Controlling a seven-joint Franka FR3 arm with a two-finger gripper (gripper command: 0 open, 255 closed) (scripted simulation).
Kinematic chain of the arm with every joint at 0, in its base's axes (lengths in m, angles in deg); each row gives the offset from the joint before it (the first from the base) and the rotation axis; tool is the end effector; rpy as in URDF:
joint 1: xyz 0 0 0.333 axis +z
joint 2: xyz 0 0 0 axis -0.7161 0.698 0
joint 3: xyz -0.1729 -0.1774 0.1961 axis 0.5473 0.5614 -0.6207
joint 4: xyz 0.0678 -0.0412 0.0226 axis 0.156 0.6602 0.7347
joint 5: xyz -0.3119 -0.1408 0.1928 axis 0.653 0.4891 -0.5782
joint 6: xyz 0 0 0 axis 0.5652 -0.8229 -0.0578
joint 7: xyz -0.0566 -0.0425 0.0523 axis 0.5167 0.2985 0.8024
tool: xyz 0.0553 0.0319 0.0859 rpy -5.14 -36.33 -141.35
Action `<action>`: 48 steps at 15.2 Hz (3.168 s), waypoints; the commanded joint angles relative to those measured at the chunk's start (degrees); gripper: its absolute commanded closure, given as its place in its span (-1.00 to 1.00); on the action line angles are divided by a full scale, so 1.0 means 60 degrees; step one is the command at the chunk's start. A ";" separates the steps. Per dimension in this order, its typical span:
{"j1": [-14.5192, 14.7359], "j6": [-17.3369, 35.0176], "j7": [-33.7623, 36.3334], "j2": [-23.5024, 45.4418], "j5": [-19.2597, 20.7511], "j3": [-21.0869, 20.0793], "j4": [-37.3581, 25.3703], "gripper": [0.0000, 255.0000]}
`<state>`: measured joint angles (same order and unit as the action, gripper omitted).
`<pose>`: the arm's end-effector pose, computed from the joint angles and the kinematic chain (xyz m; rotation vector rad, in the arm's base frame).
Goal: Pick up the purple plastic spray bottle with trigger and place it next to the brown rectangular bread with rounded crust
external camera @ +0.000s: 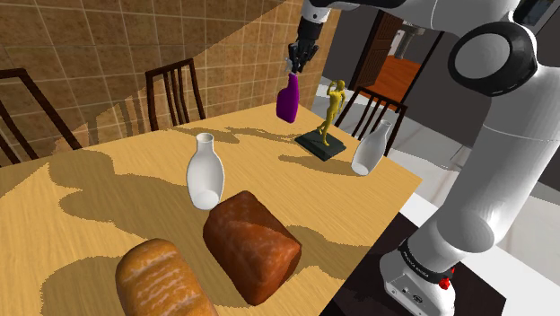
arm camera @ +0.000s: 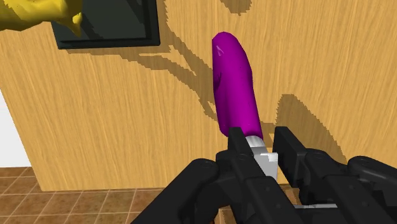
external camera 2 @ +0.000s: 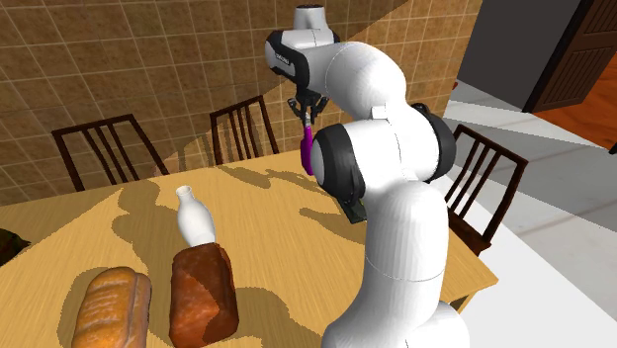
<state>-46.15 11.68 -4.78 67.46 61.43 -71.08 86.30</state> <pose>0.6537 0.0082 0.5705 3.1175 0.1246 0.1678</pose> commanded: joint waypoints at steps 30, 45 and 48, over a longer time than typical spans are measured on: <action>0.0743 -0.1852 0.1370 -0.5118 -0.0160 -0.0664 0.3286 1.00; 0.1467 -0.3733 0.3074 -0.8860 -0.1007 -0.1764 0.5101 1.00; 0.1610 -0.4237 0.3486 -0.9423 -0.1265 -0.2038 0.5130 1.00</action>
<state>-36.76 -12.26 15.03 11.64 54.40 -82.55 117.88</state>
